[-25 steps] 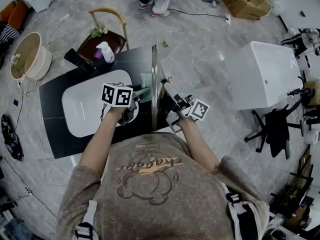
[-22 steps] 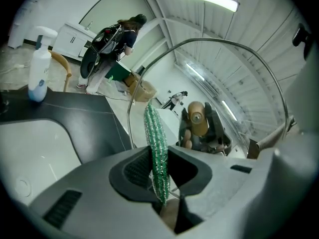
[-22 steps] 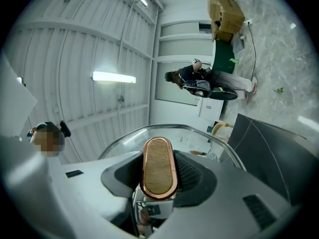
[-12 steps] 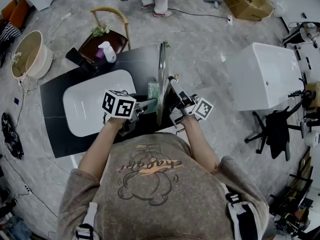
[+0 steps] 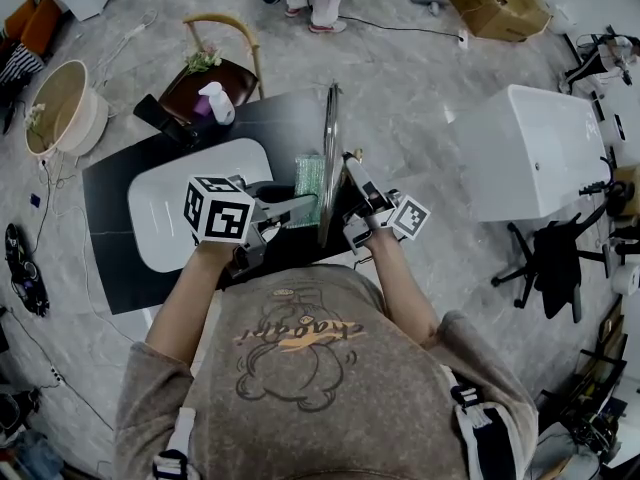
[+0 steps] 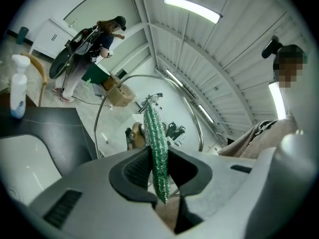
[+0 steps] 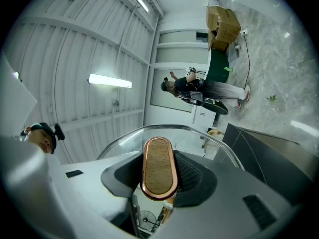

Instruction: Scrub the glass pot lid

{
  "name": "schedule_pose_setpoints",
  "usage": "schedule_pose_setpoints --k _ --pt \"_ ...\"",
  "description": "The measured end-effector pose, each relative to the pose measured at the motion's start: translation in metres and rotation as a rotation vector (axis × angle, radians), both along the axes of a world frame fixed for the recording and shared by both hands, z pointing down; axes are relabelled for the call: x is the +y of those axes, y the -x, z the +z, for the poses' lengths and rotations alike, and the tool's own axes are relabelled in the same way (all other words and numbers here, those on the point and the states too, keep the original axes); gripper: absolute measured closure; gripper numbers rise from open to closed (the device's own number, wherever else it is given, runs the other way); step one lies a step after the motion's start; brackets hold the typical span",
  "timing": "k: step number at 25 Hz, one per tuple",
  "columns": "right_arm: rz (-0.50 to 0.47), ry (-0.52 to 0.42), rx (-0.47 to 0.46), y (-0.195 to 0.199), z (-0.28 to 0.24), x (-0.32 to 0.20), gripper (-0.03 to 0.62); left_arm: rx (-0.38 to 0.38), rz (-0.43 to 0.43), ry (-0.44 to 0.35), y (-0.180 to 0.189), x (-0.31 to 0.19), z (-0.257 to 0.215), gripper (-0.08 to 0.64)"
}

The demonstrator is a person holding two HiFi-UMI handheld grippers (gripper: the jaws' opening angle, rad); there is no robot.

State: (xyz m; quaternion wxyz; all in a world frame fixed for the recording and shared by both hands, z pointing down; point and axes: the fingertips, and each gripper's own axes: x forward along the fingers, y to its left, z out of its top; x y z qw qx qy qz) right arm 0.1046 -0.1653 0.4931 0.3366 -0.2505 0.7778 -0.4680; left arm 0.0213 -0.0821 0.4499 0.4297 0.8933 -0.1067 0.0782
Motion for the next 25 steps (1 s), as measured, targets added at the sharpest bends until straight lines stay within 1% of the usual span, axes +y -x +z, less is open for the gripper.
schedule_pose_setpoints --k 3,5,8,11,18,25 --pt "-0.004 0.004 0.014 0.001 0.002 0.0 0.41 0.006 -0.02 -0.03 0.003 -0.009 -0.015 0.476" --pt "-0.005 0.009 0.022 0.002 0.005 0.001 0.41 0.021 -0.04 -0.036 0.006 -0.016 -0.022 0.476" --pt "-0.012 0.014 0.025 0.003 0.006 0.002 0.41 0.056 -0.067 -0.015 0.009 -0.026 -0.029 0.476" --pt "-0.021 0.017 0.014 0.005 0.005 0.004 0.41 0.057 -0.087 -0.001 0.009 -0.034 -0.03 0.476" --pt "-0.04 0.019 0.006 0.01 0.0 0.009 0.41 -0.008 -0.114 0.027 0.003 -0.046 -0.015 0.476" --pt "-0.056 0.002 0.011 0.016 -0.006 0.01 0.41 -0.111 -0.134 0.029 0.001 -0.054 0.018 0.476"
